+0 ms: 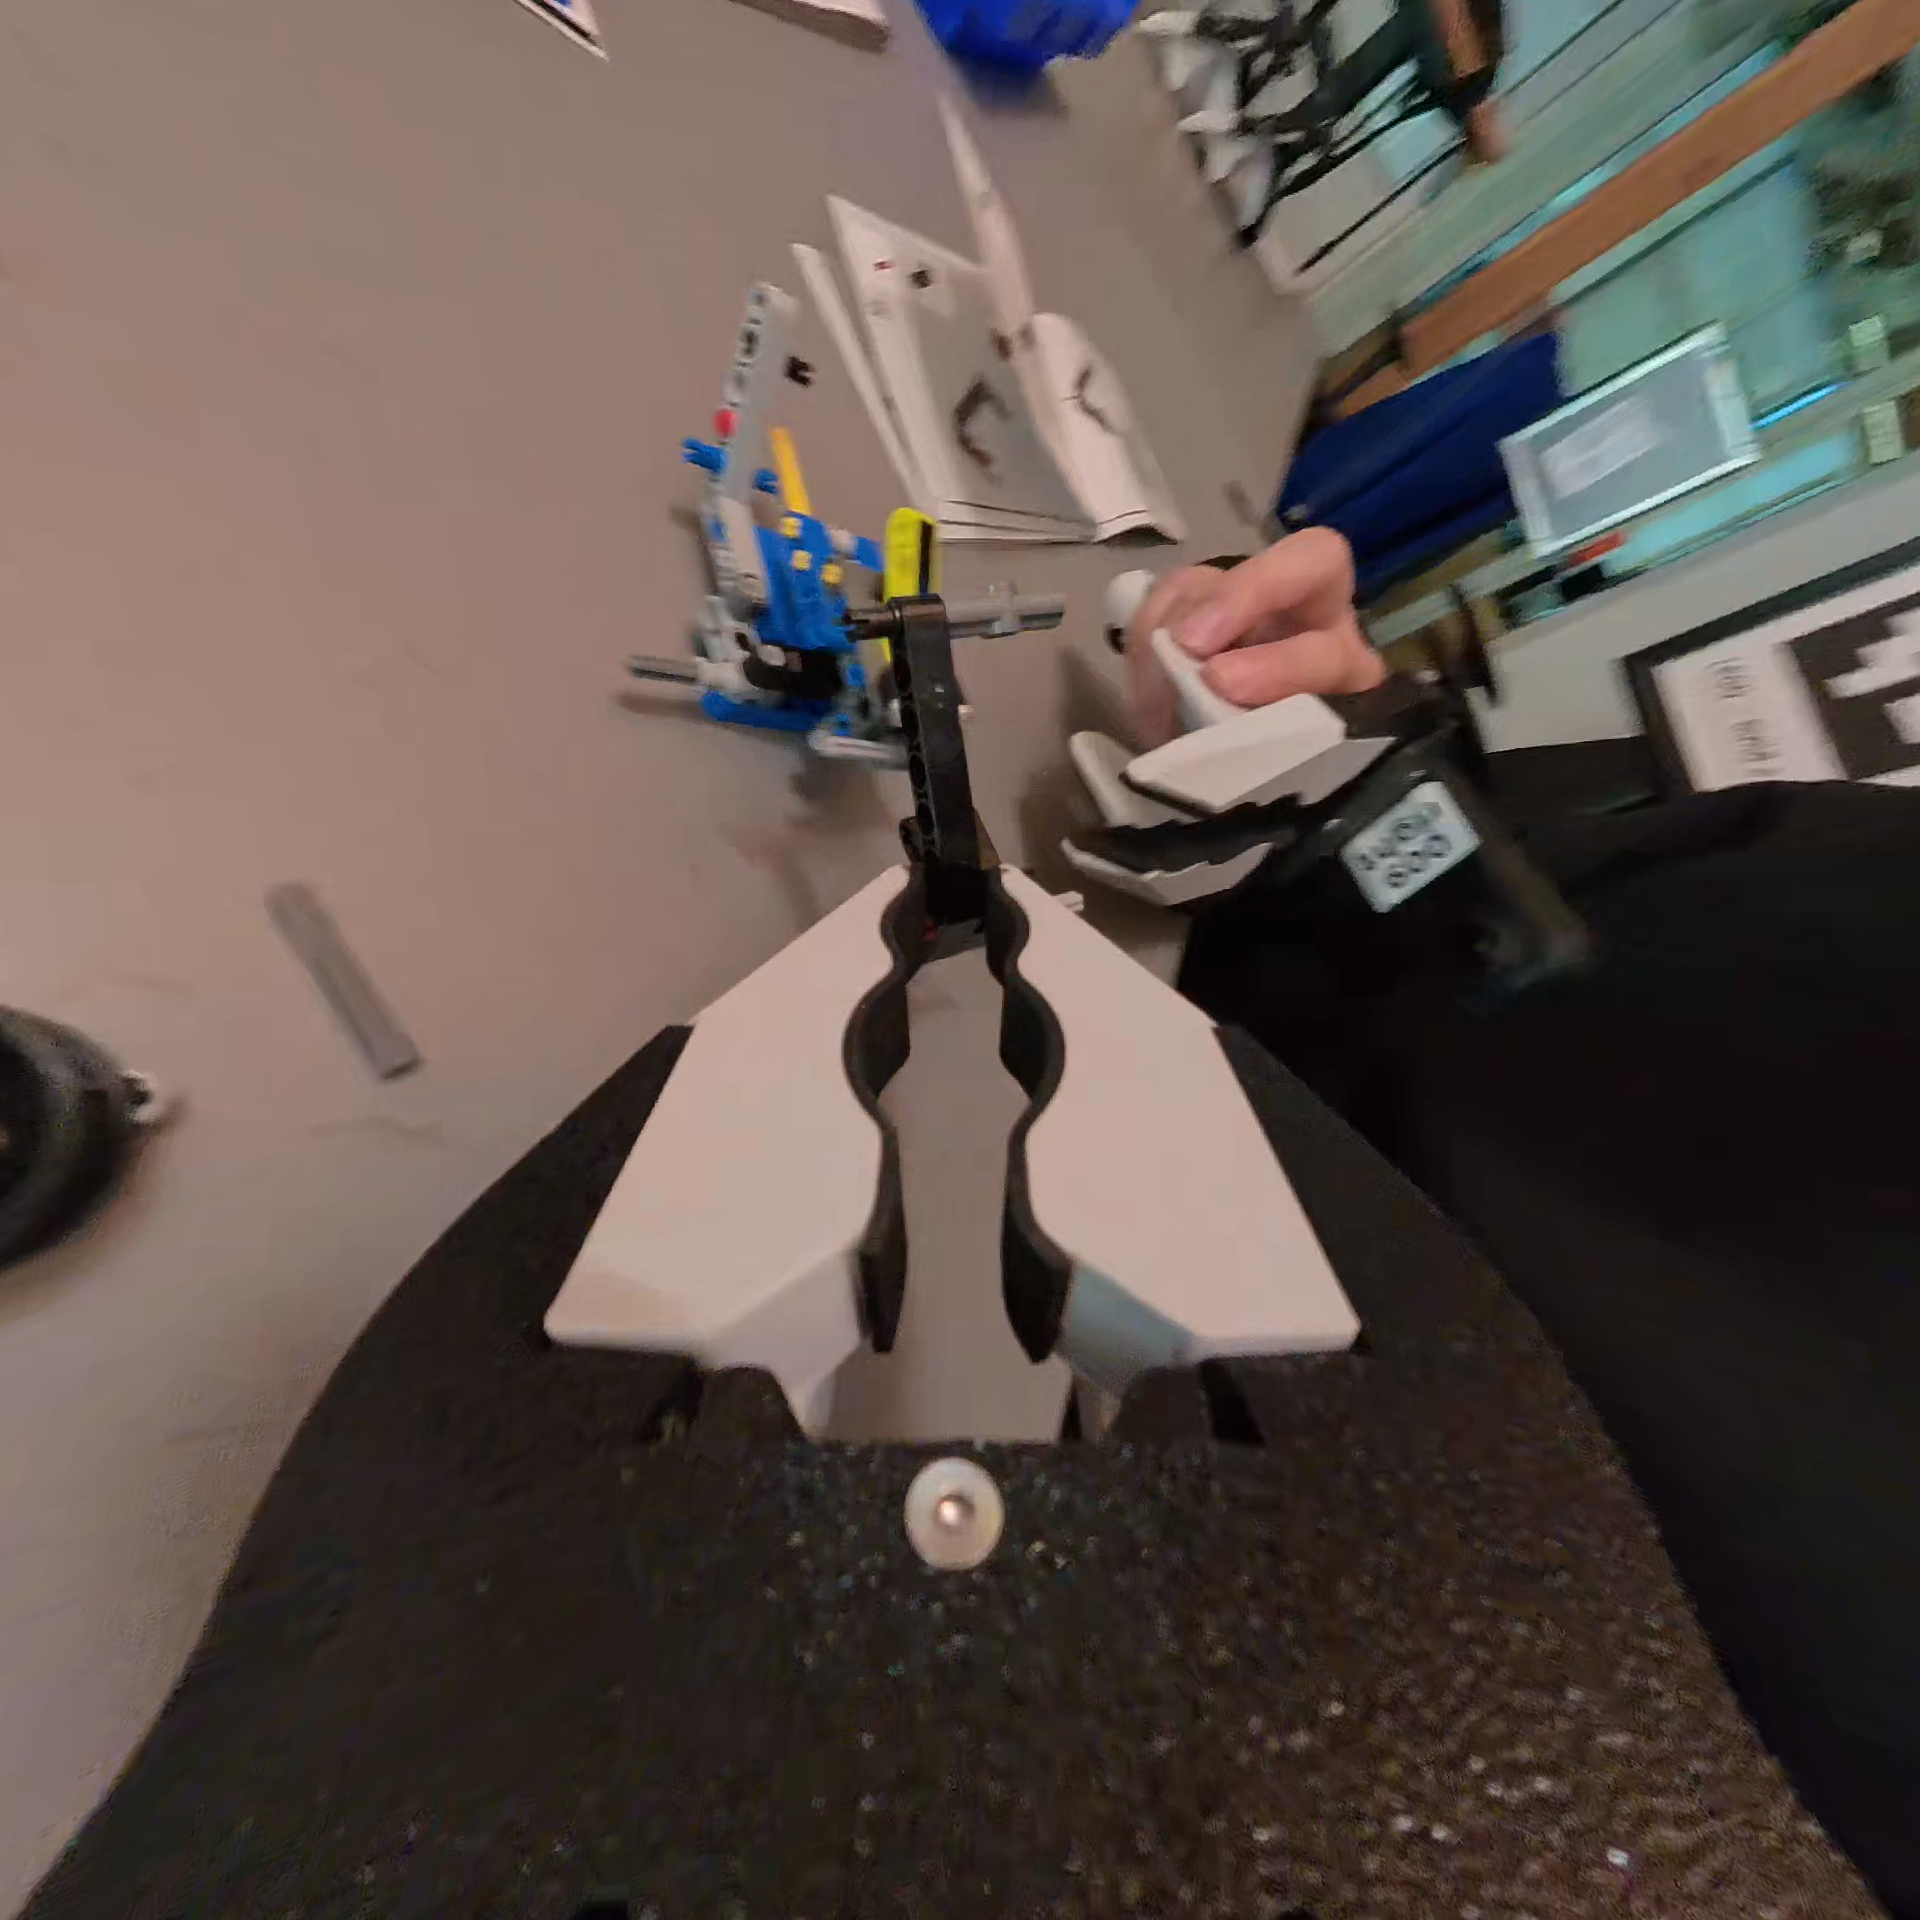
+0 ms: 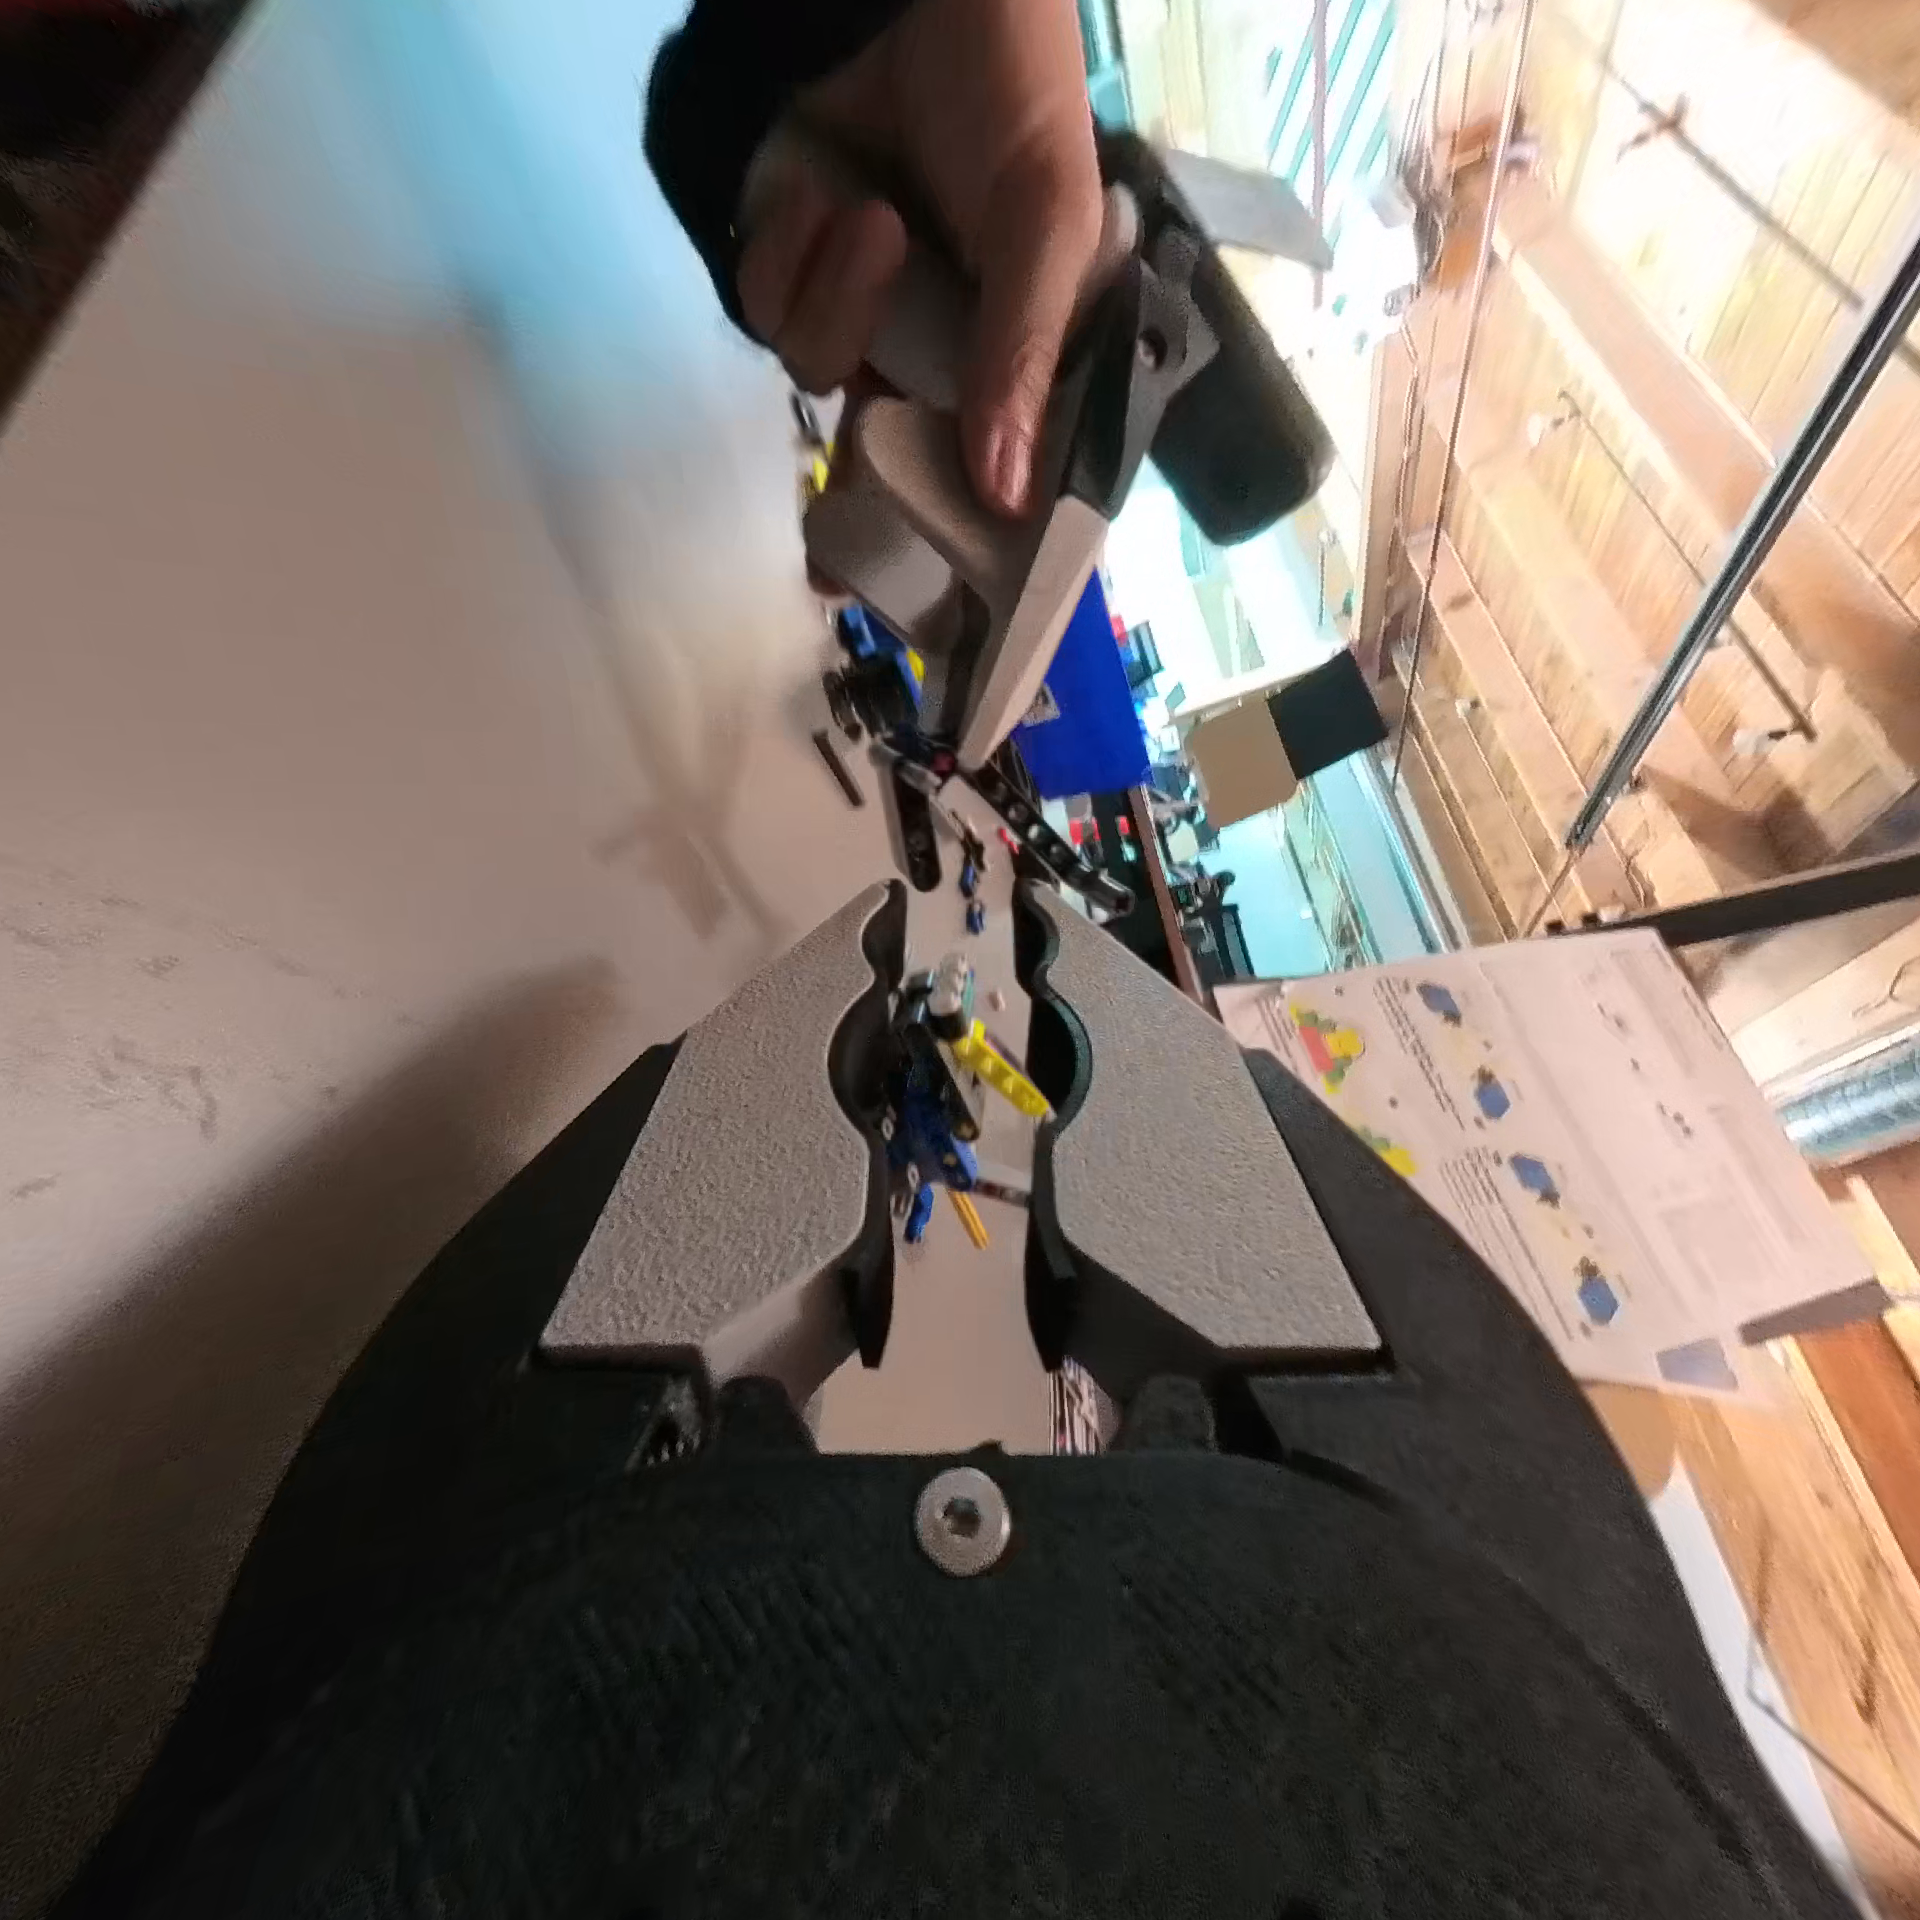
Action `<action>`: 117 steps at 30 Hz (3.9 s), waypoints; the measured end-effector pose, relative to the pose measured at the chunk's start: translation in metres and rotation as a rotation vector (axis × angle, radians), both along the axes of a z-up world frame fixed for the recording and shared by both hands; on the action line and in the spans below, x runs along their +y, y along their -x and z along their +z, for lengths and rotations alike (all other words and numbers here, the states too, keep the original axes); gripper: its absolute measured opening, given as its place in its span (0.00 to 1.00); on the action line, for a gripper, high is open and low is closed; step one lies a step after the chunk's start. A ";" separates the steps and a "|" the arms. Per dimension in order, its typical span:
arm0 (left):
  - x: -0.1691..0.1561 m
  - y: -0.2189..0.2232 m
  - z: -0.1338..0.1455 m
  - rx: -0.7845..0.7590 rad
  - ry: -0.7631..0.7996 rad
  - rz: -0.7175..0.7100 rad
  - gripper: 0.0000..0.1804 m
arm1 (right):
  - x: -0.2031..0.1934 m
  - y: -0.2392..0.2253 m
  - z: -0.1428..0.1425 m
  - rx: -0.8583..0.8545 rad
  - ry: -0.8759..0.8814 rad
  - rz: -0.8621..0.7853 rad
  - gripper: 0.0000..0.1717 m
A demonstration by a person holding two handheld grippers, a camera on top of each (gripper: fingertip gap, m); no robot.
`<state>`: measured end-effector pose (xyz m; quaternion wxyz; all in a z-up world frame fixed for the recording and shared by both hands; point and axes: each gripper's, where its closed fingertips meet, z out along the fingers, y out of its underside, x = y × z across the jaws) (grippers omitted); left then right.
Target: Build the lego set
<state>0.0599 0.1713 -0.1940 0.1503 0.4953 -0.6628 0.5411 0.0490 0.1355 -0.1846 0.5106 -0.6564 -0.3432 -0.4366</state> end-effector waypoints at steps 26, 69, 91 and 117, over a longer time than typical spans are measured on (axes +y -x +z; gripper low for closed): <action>-0.052 0.010 0.077 -0.390 0.309 -0.141 0.10 | -0.021 0.000 0.061 0.874 -0.259 0.187 0.03; -0.093 0.005 0.078 -0.726 0.293 -0.152 0.02 | -0.051 -0.006 0.071 1.289 -0.290 0.256 0.03; -0.080 0.000 0.084 -0.673 0.467 -0.100 0.02 | -0.055 -0.008 0.082 1.348 -0.360 0.294 0.12; -0.086 -0.001 0.083 -0.674 0.386 -0.108 0.02 | -0.051 -0.013 0.073 1.357 -0.330 0.217 0.03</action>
